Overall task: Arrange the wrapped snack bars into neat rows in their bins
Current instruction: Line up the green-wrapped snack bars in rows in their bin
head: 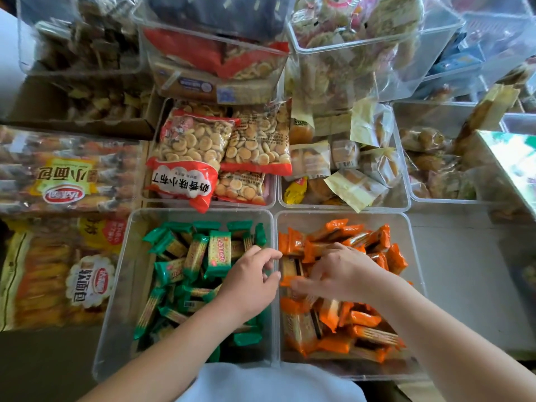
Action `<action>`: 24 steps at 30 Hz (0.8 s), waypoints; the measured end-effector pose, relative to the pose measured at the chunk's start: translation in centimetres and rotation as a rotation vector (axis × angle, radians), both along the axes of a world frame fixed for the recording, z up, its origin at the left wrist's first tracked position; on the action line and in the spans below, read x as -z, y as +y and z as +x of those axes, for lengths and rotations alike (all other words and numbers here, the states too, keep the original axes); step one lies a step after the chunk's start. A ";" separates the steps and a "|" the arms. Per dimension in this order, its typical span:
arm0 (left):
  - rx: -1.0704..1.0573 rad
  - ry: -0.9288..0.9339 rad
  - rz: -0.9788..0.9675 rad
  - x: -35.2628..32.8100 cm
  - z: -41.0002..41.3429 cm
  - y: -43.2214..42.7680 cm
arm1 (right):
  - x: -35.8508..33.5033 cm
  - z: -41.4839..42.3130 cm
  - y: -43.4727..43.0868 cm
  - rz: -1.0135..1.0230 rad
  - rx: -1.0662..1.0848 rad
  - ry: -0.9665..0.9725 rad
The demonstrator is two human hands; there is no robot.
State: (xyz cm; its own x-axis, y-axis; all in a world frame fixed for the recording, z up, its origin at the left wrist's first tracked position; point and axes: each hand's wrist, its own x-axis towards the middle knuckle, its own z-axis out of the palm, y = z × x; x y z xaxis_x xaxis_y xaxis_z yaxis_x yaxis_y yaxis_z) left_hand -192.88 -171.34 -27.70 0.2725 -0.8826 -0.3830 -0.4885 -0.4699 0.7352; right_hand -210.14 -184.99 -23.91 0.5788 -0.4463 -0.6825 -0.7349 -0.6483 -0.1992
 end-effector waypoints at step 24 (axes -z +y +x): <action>-0.025 -0.047 -0.007 0.9 0.3 0.2 | 5.2 -0.4 -0.9 0.014 -0.325 -0.021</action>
State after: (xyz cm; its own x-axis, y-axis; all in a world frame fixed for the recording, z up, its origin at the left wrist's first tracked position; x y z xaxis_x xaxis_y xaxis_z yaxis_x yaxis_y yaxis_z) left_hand -192.53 -171.14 -28.57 0.3119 -0.8782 -0.3626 -0.5110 -0.4768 0.7152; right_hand -210.51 -185.92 -29.15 0.7034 -0.2266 -0.6738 -0.4854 -0.8456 -0.2224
